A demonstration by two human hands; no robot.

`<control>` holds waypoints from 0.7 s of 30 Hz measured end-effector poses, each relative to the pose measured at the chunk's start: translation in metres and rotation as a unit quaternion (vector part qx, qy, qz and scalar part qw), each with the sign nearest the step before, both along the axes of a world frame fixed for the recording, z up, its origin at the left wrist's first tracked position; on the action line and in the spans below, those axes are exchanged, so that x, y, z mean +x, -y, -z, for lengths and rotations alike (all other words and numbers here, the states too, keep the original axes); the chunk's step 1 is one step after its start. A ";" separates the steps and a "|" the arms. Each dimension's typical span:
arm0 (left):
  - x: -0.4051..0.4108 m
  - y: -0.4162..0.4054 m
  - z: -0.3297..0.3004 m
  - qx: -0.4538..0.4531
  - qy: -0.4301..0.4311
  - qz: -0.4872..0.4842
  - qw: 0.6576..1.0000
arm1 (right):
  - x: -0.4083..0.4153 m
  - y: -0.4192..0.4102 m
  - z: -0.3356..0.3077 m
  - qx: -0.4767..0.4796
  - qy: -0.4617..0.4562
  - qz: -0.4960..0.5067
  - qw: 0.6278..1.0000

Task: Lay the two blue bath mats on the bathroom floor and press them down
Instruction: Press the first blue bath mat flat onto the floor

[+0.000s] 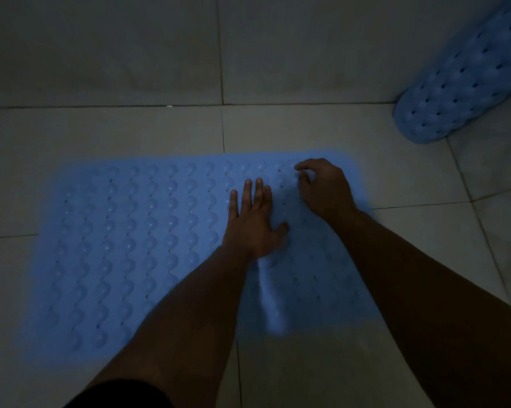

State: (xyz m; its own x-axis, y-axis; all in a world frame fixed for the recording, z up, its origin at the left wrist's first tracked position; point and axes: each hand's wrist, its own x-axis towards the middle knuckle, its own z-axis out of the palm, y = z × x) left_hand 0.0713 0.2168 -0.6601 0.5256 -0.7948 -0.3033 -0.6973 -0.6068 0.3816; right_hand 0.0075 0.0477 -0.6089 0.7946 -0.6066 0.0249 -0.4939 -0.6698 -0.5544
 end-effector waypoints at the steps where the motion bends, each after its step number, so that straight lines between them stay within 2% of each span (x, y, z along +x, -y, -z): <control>1: 0.008 0.000 -0.013 0.000 -0.054 -0.006 0.999 | 0.007 0.000 -0.012 0.023 -0.058 -0.010 0.998; 3: 0.026 -0.013 -0.038 -0.047 -0.107 -0.053 0.992 | 0.020 -0.007 -0.035 0.061 -0.169 -0.031 0.983; 5: 0.044 -0.036 -0.053 -0.110 -0.021 -0.093 0.989 | 0.032 -0.021 -0.048 0.057 -0.200 -0.049 0.977; 7: 0.058 -0.063 -0.051 -0.120 0.084 -0.095 0.985 | 0.036 -0.050 -0.044 0.017 -0.166 -0.067 0.984; 9: 0.064 -0.085 -0.042 -0.103 0.132 -0.112 0.980 | 0.032 -0.090 -0.022 0.000 -0.125 -0.083 0.989; 12: 0.063 -0.107 -0.032 -0.096 0.168 -0.119 0.974 | 0.021 -0.143 0.026 -0.063 -0.138 -0.115 0.982; 16: 0.062 -0.118 -0.022 -0.097 0.195 -0.107 0.970 | 0.016 -0.161 0.054 -0.139 -0.135 -0.090 0.977; 21: 0.064 -0.125 -0.013 -0.064 0.202 -0.058 0.976 | 0.017 -0.166 0.060 -0.146 -0.146 -0.089 0.974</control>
